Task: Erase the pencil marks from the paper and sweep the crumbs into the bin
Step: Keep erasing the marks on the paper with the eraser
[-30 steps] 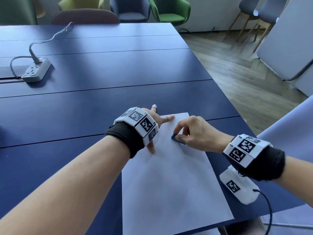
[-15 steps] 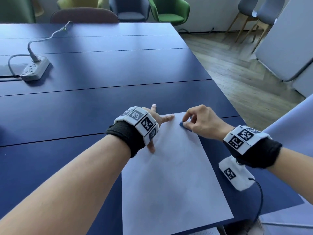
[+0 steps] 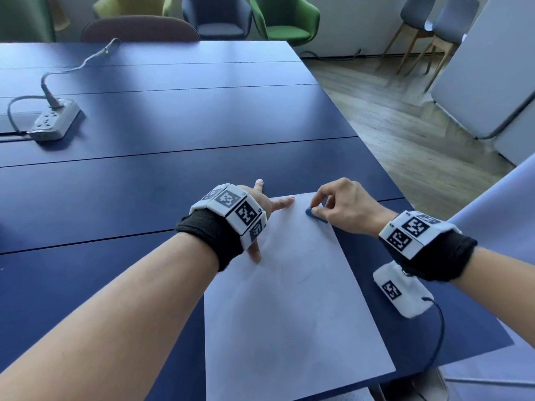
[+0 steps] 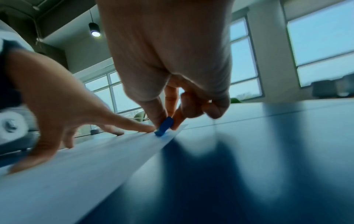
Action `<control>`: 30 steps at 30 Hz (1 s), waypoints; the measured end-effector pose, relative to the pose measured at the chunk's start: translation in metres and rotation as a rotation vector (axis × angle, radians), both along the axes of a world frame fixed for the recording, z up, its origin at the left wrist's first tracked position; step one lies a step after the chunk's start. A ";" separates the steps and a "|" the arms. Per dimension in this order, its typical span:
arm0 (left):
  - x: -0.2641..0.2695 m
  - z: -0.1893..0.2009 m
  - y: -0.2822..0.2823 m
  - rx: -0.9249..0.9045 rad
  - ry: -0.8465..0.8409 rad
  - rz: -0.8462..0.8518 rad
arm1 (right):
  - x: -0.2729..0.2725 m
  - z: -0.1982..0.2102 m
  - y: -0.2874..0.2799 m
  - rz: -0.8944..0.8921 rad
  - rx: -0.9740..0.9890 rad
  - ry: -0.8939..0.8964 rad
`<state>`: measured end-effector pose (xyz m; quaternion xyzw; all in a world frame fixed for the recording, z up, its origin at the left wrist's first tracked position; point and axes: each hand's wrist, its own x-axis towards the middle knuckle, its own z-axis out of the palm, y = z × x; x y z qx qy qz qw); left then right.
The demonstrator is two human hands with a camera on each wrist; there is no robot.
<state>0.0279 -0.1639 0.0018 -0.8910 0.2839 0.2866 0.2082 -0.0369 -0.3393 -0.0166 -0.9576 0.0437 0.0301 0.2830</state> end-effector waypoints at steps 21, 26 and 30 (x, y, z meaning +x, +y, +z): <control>0.002 -0.001 0.001 -0.015 0.019 0.005 | -0.023 -0.003 0.014 0.060 0.015 0.048; 0.003 -0.002 0.000 -0.012 0.028 0.019 | -0.014 0.002 0.004 -0.056 0.001 0.011; 0.003 -0.002 0.000 0.002 0.008 0.006 | -0.028 -0.006 0.031 0.034 0.004 0.054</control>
